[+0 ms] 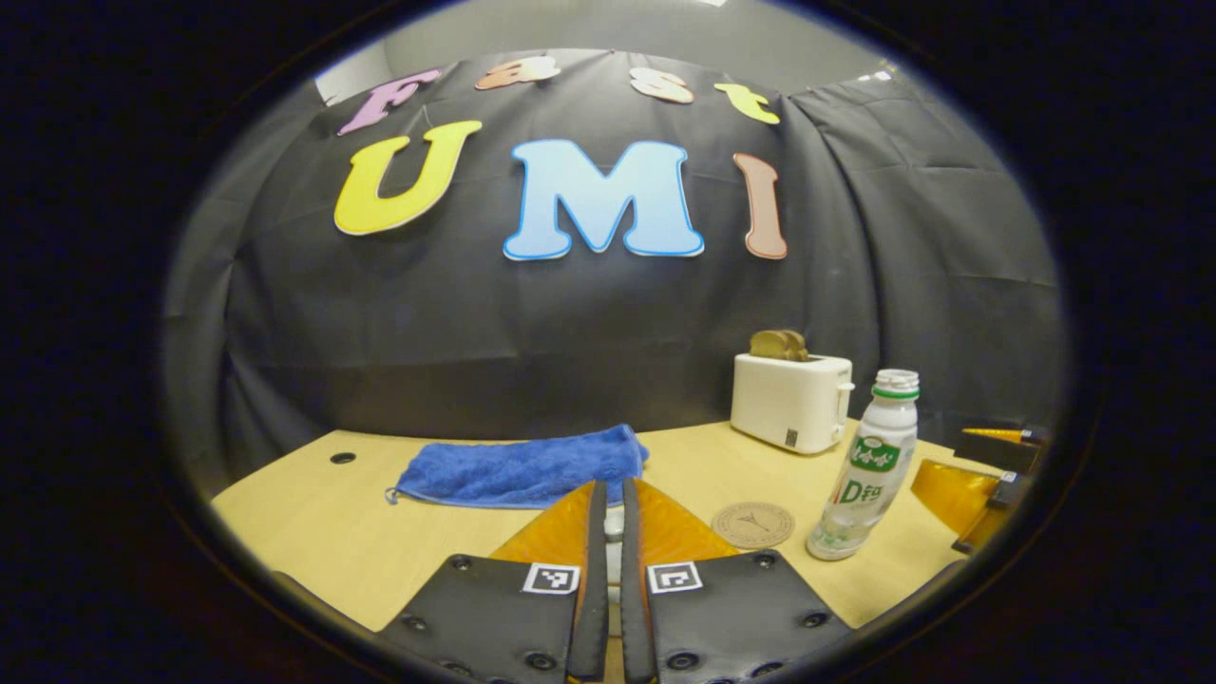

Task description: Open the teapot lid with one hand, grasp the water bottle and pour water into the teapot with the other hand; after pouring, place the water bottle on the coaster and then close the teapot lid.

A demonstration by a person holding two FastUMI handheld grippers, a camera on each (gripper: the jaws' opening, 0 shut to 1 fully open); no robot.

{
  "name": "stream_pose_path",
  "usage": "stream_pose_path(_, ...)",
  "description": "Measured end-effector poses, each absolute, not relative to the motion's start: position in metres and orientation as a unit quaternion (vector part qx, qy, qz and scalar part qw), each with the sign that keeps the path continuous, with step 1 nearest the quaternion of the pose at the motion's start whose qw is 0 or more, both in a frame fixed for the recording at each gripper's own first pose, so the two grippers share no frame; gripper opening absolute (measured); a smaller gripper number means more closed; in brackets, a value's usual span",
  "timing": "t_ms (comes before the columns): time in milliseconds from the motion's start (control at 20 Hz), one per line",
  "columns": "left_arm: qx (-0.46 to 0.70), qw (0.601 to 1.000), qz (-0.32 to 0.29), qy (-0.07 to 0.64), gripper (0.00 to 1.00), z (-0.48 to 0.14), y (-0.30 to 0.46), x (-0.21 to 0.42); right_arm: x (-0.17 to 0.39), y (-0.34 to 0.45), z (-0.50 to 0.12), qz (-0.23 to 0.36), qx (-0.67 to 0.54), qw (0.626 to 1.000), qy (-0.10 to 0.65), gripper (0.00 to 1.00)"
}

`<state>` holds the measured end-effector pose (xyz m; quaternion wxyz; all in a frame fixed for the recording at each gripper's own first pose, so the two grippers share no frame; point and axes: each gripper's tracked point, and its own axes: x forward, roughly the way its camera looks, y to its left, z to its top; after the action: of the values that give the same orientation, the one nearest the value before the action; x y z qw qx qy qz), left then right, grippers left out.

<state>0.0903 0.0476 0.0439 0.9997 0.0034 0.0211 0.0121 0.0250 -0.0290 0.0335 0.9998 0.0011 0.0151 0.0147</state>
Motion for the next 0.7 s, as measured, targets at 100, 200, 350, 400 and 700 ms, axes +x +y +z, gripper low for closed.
stream_pose_path(100,0.006,1.0,0.013,0.008,0.16,0.058,0.052,0.082,0.027,-0.025,0.033,0.019,-0.001,1.0,0.017,0.97)
stream_pose_path(200,0.006,1.0,0.014,-0.002,0.16,0.069,0.056,0.071,0.031,-0.02,0.033,0.024,-0.003,1.0,0.019,0.97)
stream_pose_path(350,-0.007,1.0,0.014,-0.007,0.16,0.076,0.064,0.056,0.038,-0.013,0.033,0.029,-0.014,0.999,0.021,0.97)
stream_pose_path(400,-0.016,1.0,0.012,-0.006,0.16,0.077,0.066,0.05,0.041,-0.012,0.035,0.029,-0.017,0.999,0.019,0.97)
stream_pose_path(700,-0.047,0.999,0.017,-0.004,0.12,0.074,0.088,0.017,0.067,-0.011,0.041,0.025,-0.025,0.999,0.016,0.97)
